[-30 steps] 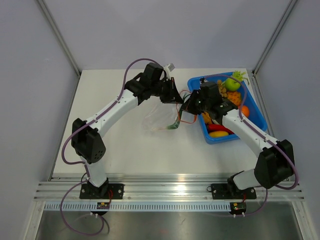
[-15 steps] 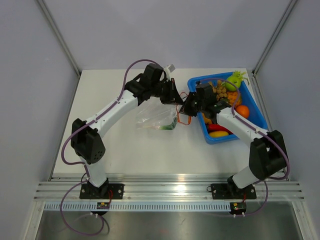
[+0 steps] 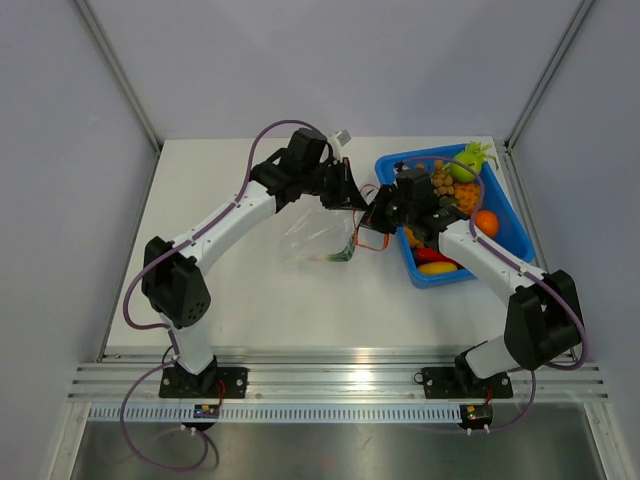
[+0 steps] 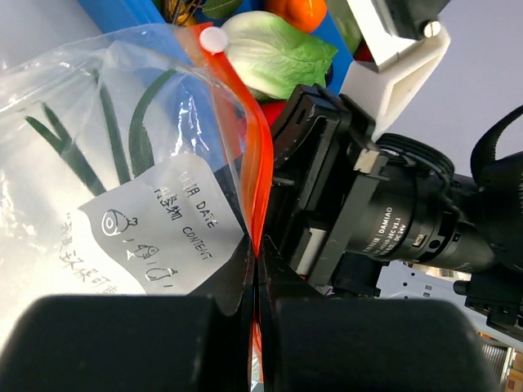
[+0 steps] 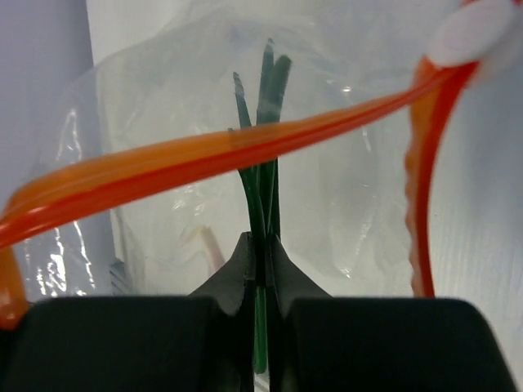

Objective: Place the food in the zip-top bag and seal the zipper
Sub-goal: Place the fake vegetable in the bin.

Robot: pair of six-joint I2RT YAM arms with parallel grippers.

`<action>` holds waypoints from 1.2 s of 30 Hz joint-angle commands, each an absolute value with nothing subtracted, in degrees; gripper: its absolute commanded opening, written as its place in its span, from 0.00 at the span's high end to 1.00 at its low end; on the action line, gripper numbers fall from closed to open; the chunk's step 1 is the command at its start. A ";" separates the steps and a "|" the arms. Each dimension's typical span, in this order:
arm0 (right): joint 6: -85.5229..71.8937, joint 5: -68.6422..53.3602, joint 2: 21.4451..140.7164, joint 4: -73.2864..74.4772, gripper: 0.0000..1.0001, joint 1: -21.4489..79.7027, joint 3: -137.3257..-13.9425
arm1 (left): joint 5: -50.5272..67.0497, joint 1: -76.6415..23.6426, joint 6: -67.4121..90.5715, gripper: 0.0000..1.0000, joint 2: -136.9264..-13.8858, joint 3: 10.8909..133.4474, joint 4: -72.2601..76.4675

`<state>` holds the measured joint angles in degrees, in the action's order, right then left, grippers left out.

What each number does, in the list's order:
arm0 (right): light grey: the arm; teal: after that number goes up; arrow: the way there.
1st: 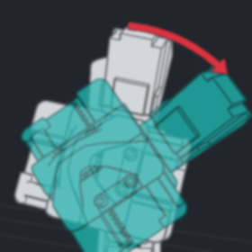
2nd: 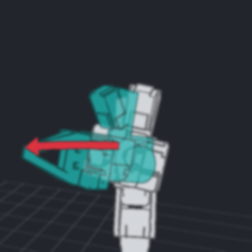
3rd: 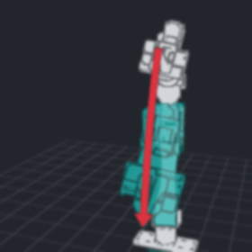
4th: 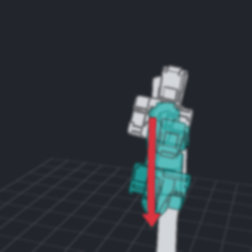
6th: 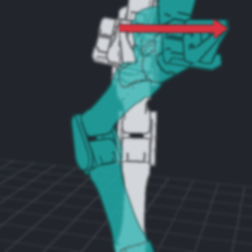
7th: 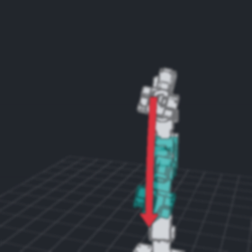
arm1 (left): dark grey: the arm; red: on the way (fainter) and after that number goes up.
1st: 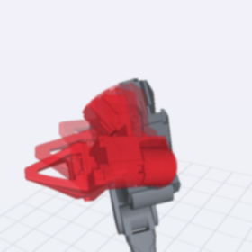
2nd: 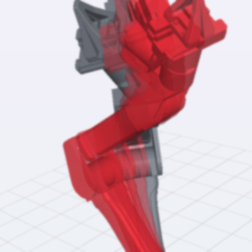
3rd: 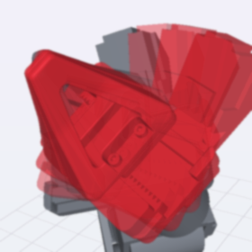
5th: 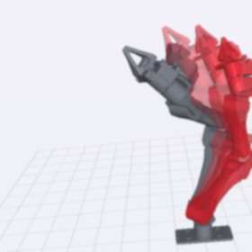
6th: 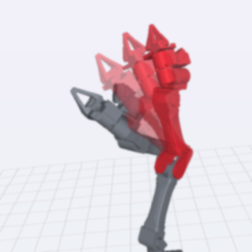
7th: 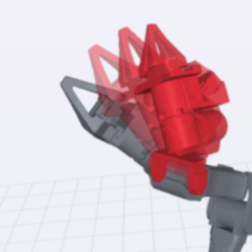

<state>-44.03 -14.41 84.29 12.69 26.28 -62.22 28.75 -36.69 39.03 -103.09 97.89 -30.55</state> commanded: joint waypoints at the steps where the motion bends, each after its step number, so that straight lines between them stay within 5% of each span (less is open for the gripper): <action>1: -41.23 -11.26 83.15 16.68 0.93 26.98 -64.59 | 29.36 -36.83 38.15 1.00 -99.84 98.26 -28.56; 13: -33.84 -0.35 71.99 29.96 0.43 26.90 -71.62 | 27.42 -35.86 39.73 1.00 -100.28 97.03 -27.95; 28: -28.31 5.27 69.25 35.15 0.38 12.14 -71.89 | 27.16 -35.77 39.11 1.00 -98.70 96.15 -27.95; 36: -30.59 17.74 72.42 35.87 0.38 5.98 -71.38 | 27.59 -35.68 37.44 1.00 -96.07 93.35 -25.06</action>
